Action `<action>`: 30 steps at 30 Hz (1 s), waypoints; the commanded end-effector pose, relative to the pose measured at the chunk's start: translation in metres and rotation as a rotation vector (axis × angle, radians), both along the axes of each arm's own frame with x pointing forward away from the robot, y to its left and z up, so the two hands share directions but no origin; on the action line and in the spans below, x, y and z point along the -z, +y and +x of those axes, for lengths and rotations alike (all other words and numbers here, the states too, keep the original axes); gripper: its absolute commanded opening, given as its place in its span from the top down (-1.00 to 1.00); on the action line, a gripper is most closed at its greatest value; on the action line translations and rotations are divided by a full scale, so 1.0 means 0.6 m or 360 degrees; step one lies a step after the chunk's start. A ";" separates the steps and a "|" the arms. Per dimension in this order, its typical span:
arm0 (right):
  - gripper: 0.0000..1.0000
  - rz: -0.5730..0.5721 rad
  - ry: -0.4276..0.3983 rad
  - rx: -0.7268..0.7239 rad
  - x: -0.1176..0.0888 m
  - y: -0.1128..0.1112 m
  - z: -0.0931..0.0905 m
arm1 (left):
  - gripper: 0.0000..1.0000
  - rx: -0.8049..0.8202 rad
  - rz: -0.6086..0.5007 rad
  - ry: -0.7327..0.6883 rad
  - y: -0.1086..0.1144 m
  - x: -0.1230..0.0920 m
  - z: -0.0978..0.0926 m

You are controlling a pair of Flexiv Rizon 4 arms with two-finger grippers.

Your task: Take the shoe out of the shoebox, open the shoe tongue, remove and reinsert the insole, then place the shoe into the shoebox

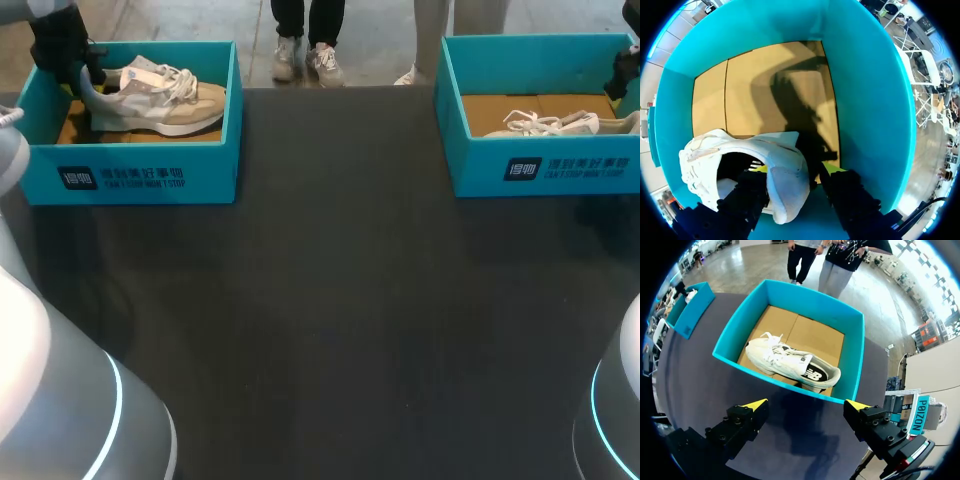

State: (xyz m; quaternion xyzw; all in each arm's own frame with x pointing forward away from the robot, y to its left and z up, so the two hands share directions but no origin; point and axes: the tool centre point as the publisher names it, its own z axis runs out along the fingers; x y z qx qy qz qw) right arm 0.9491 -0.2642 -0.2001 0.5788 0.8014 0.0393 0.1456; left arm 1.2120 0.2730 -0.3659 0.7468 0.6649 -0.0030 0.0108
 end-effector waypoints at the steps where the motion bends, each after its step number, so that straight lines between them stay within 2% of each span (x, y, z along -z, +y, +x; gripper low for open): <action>1: -1.00 0.0001 0.0000 -0.0001 0.000 0.000 0.000 | 0.01 0.0008 0.0007 0.0163 0.008 0.014 0.022; 9: -1.00 0.0001 0.0000 -0.0001 0.000 0.000 0.000 | 0.13 0.0041 0.0030 0.0212 0.010 0.024 0.023; 11: -1.00 0.0001 0.0000 -0.0001 0.000 0.000 0.000 | 0.29 0.0047 0.0028 0.0216 0.010 0.024 0.024; 16: -1.00 0.0001 0.0000 -0.0001 0.000 0.000 0.000 | 1.00 0.0098 0.0036 0.0217 0.010 0.012 0.023; 24: -1.00 0.0001 0.0000 -0.0001 0.000 0.000 0.000 | 1.00 0.0121 0.0012 0.0229 0.006 -0.022 0.012; 30: -1.00 0.0001 0.0000 -0.0001 0.000 0.000 0.000 | 1.00 0.0135 0.0004 0.0247 0.003 -0.060 -0.002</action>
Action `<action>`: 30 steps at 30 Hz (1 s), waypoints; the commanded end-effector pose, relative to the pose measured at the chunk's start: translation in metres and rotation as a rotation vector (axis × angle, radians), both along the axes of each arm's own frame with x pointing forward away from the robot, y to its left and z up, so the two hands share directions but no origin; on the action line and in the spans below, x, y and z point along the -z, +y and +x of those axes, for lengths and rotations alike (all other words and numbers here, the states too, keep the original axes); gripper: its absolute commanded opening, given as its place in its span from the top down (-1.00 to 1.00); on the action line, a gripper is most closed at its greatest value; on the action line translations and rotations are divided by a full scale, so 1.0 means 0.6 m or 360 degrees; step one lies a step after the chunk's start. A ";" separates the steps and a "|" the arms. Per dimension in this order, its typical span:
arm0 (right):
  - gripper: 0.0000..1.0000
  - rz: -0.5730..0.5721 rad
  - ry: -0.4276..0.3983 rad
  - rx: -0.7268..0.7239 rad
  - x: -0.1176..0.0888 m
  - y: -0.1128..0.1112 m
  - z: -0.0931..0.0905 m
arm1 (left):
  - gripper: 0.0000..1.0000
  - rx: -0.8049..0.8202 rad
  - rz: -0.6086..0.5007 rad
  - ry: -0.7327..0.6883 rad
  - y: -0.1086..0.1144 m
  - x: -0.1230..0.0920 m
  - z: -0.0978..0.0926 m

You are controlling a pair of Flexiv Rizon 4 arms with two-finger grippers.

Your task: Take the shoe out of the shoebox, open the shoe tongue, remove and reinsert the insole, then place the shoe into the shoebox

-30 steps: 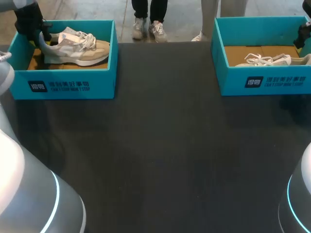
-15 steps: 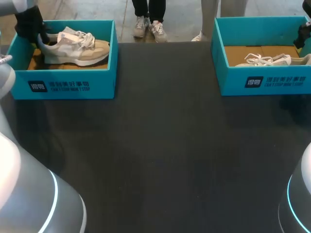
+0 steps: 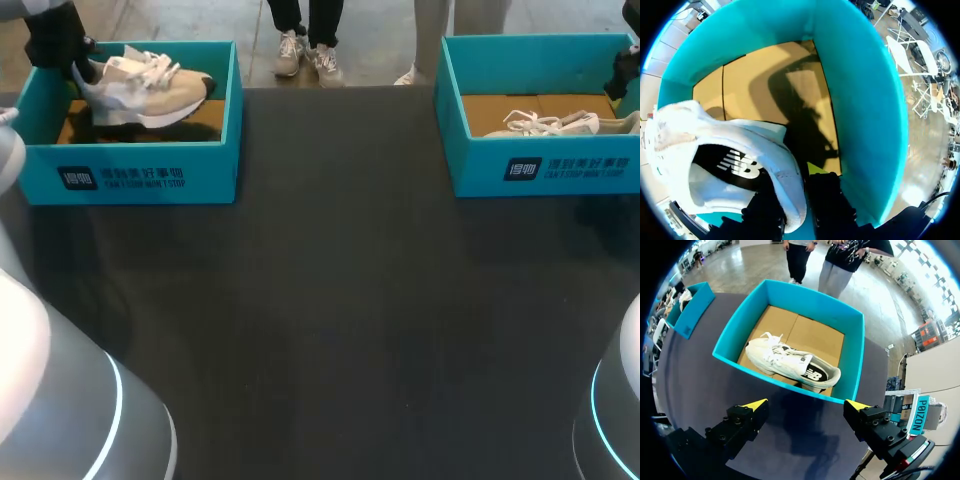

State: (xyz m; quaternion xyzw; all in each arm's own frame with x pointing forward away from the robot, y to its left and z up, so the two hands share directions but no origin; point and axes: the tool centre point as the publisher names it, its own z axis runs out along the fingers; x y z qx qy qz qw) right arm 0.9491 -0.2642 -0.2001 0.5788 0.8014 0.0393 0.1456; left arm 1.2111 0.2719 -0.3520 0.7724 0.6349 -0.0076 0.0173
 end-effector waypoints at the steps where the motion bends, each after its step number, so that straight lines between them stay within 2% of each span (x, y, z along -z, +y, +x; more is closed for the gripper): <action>1: -1.00 0.0001 0.0000 -0.0002 0.000 0.000 0.000 | 1.00 0.0011 0.0039 0.0251 0.005 -0.043 -0.003; 11: -1.00 0.0001 0.0000 -0.0002 0.000 0.000 0.000 | 1.00 0.0007 0.0058 0.0239 0.009 -0.136 -0.035; 20: -1.00 0.0001 0.0000 -0.0002 0.000 0.000 0.000 | 1.00 -0.0008 0.0065 0.0126 0.008 -0.216 -0.044; 30: -1.00 0.0001 0.0000 -0.0002 0.000 0.000 0.000 | 1.00 -0.0003 0.0091 0.0048 0.009 -0.275 -0.063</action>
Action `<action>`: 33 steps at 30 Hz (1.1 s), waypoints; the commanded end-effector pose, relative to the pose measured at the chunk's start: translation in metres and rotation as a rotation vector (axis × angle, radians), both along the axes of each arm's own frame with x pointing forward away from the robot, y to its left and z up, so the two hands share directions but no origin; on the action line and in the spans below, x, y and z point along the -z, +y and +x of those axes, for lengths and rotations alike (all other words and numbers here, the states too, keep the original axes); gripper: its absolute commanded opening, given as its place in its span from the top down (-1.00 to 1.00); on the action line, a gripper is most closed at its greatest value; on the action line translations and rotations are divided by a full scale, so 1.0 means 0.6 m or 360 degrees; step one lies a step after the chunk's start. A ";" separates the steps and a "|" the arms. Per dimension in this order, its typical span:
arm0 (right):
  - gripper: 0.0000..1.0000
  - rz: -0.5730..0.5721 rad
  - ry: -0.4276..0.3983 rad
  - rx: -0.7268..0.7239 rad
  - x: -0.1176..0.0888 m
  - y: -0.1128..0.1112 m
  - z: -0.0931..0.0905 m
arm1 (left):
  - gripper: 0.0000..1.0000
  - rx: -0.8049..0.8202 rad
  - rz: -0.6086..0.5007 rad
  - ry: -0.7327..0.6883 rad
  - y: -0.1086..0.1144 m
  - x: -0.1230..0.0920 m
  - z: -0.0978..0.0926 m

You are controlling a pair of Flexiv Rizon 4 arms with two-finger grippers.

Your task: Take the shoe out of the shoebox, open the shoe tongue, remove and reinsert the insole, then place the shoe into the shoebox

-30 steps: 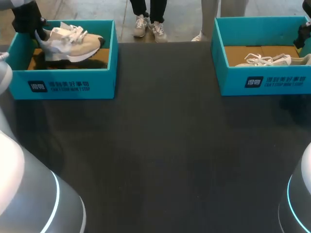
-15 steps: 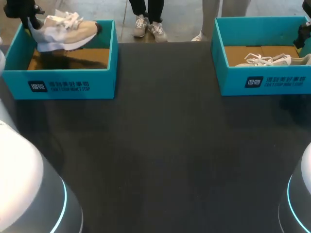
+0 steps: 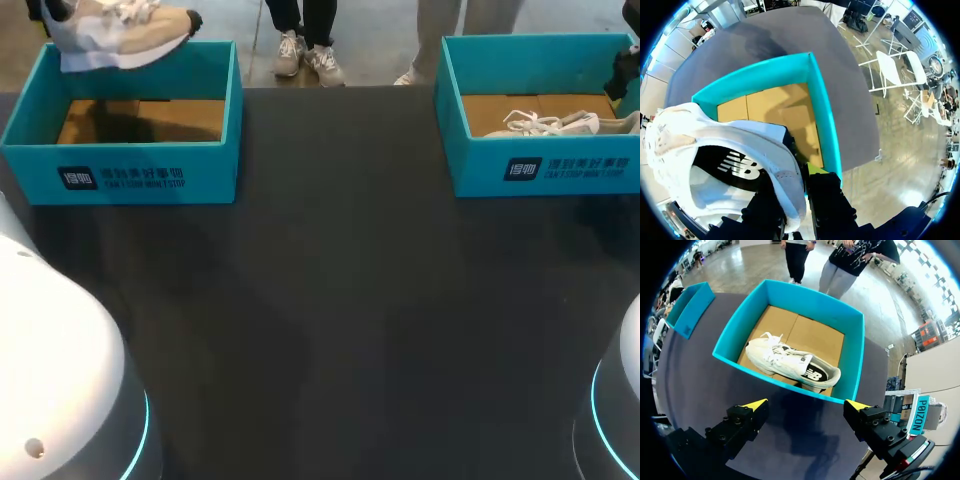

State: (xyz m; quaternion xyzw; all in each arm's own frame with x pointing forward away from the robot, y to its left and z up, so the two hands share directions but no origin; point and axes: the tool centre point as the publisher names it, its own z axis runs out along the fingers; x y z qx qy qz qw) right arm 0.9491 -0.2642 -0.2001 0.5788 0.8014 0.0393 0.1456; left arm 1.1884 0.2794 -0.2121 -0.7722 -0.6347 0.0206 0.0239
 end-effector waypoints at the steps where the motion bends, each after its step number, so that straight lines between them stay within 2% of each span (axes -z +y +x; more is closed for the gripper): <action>1: -1.00 0.0001 0.0000 -0.0001 0.000 0.000 0.000 | 1.00 -0.0010 0.0013 -0.0083 -0.003 -0.047 -0.026; 8: -1.00 0.0001 0.0000 -0.0001 0.000 0.000 0.000 | 1.00 -0.0001 0.0015 -0.0131 -0.001 -0.080 -0.040; 33: -1.00 0.0001 0.0000 -0.0001 0.000 0.000 0.000 | 1.00 -0.0001 0.0015 -0.0131 -0.001 -0.080 -0.040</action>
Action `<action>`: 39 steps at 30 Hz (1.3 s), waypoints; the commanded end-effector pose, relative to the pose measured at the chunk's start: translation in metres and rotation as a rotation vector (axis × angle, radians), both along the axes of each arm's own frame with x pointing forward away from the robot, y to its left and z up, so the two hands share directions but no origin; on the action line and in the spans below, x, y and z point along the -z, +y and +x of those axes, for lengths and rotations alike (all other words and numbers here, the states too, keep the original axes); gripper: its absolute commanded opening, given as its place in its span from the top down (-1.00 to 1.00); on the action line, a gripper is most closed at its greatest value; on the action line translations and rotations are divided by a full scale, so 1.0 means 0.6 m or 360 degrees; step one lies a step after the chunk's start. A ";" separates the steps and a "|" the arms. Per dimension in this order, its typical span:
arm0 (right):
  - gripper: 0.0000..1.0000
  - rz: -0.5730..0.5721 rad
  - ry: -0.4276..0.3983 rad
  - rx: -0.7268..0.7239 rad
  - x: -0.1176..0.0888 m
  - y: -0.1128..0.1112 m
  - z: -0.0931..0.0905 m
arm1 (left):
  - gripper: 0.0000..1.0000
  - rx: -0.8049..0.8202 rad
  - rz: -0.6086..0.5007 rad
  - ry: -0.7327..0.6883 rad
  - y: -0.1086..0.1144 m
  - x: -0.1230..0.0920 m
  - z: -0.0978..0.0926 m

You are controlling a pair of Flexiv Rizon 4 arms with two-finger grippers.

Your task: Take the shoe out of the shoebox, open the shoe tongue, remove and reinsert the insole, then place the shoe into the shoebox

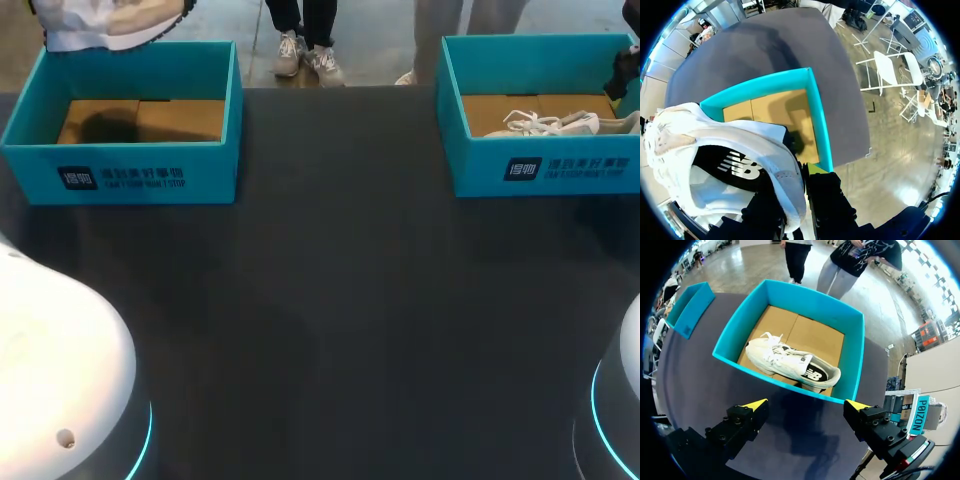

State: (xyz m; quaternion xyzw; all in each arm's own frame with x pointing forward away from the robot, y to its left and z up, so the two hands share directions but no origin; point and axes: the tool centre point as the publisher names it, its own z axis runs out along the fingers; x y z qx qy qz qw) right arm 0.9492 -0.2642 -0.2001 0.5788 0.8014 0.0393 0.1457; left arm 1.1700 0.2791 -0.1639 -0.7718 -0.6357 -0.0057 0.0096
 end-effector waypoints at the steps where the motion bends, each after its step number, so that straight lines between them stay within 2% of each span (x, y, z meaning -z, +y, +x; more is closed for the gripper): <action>1: -1.00 0.0001 0.0000 -0.0001 0.000 0.000 0.000 | 1.00 0.0001 -0.0003 -0.0037 -0.001 0.000 -0.009; 6: -1.00 0.0001 0.0000 -0.0001 0.000 0.000 0.000 | 1.00 0.0001 -0.0003 -0.0037 -0.001 0.000 -0.009; 11: -1.00 0.0001 0.0000 -0.0001 0.000 0.000 0.000 | 1.00 0.0046 0.0047 0.0009 -0.015 0.002 -0.024; 16: -1.00 0.0001 0.0000 -0.0001 0.000 0.000 0.000 | 1.00 0.0053 -0.0011 0.0061 -0.026 -0.001 -0.042; 20: -1.00 0.0001 0.0000 -0.0001 0.000 0.000 0.000 | 1.00 0.0073 -0.0083 0.0090 -0.034 -0.010 -0.061; 26: -1.00 0.0001 0.0000 -0.0001 0.000 0.000 0.000 | 1.00 0.0149 -0.0094 0.0105 -0.054 -0.034 -0.094; 39: -1.00 0.0001 0.0000 -0.0001 0.000 0.000 0.000 | 1.00 0.0250 -0.0045 0.0139 -0.090 -0.065 -0.152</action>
